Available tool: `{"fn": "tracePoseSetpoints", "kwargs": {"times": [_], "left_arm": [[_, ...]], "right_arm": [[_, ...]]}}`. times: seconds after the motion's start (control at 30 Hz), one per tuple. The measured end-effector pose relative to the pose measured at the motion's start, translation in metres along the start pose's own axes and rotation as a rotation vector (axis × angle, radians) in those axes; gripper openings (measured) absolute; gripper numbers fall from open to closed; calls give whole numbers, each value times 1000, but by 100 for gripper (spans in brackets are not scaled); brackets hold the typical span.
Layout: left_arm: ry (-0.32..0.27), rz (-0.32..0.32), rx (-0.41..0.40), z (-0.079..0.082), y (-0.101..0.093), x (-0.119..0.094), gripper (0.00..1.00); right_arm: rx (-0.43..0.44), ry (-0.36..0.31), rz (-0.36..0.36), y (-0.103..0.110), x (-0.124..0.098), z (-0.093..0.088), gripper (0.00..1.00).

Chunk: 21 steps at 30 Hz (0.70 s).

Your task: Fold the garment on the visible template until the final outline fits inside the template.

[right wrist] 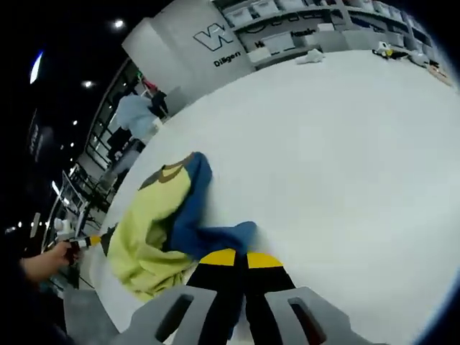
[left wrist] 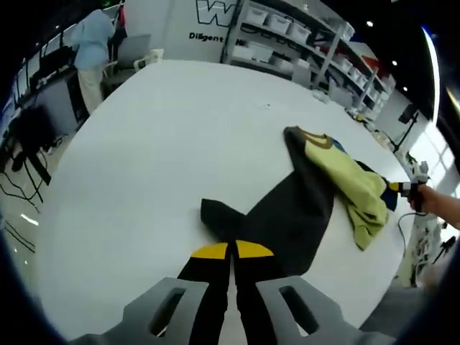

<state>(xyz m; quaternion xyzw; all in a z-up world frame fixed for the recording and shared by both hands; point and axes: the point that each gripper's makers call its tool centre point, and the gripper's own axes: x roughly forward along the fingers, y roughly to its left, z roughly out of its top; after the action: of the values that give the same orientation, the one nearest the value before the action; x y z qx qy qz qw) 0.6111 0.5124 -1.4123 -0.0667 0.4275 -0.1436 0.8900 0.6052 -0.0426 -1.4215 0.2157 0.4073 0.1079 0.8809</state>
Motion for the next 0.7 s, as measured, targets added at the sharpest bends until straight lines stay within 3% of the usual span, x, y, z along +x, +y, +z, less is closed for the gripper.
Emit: {"fn": "tracePoseSetpoints", "kwargs": {"times": [0.33,0.7], "left_arm": [[6,53,-43,-13,19,-11,0],[-1,103,-63,-10,46,-21,0]], "right_arm": [[183,-22,-66,-35,-13,-2,0],[245,-25,-94,-68,-21,15,0]]}}
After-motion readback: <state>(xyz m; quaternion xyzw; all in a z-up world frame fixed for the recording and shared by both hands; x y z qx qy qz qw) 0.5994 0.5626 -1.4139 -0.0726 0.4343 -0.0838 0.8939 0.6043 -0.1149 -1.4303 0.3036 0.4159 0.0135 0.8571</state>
